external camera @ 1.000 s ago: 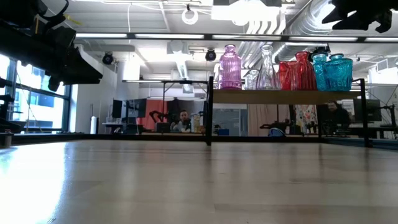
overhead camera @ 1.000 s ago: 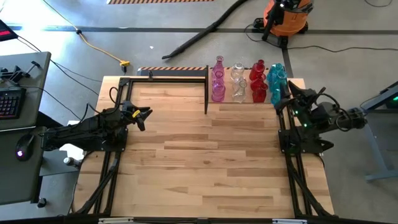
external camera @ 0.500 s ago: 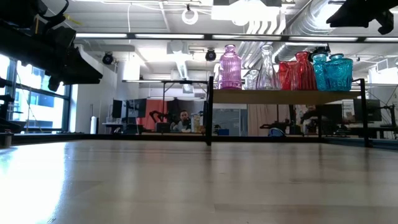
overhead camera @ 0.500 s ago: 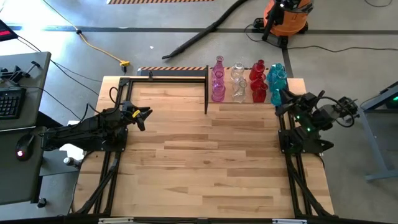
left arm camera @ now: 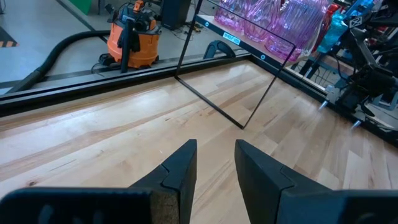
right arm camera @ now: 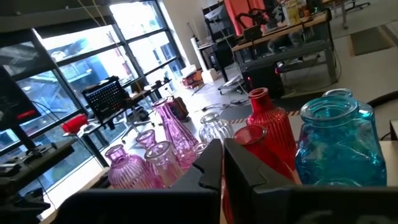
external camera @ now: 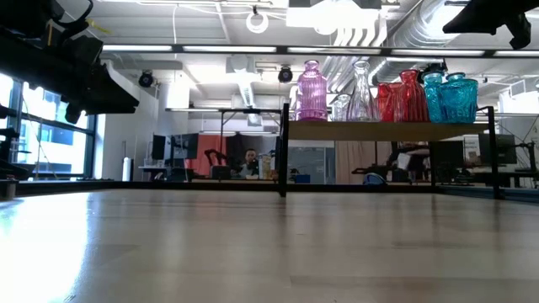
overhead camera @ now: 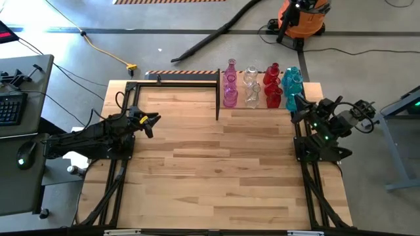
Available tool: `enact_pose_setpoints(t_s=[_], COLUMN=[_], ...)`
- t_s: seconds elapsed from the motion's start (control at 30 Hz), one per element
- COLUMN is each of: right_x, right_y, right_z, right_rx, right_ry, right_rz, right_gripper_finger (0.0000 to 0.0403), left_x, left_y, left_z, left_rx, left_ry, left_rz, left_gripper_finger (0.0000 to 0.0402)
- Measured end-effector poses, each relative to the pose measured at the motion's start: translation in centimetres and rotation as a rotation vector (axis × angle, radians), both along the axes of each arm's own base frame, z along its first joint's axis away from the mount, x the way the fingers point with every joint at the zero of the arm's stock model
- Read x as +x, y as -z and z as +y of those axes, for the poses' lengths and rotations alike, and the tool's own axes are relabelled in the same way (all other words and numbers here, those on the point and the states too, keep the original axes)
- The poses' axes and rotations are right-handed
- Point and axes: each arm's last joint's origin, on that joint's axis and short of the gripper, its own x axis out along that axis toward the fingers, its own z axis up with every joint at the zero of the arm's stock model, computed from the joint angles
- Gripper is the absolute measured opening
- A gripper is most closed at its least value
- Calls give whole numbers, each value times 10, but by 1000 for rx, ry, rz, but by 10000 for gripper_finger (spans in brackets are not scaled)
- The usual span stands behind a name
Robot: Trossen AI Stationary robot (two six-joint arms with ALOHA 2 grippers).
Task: Sort vases onto shelf
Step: Put the blue vase on the shelf aligned with the other blue vase
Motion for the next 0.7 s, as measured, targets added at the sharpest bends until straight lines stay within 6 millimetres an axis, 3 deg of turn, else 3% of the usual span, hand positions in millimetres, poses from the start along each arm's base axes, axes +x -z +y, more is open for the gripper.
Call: enact_pose_setpoints(t_s=[0.3, 0.57, 0.7], right_x=[-1, -15, -26], right_y=[-6, -28, -48], right_z=[-4, -14, -20], right_rx=[14, -20, -55], right_ry=[55, 88, 87], right_rz=[-24, 36, 96], right_gripper_finger=[0, 0, 0], left_x=[0, 0, 0], left_y=[0, 0, 0], left_z=[0, 0, 0], left_rx=[0, 0, 0], left_ry=[0, 0, 0], left_rz=[0, 0, 0], left_gripper_finger=[101, 101, 101])
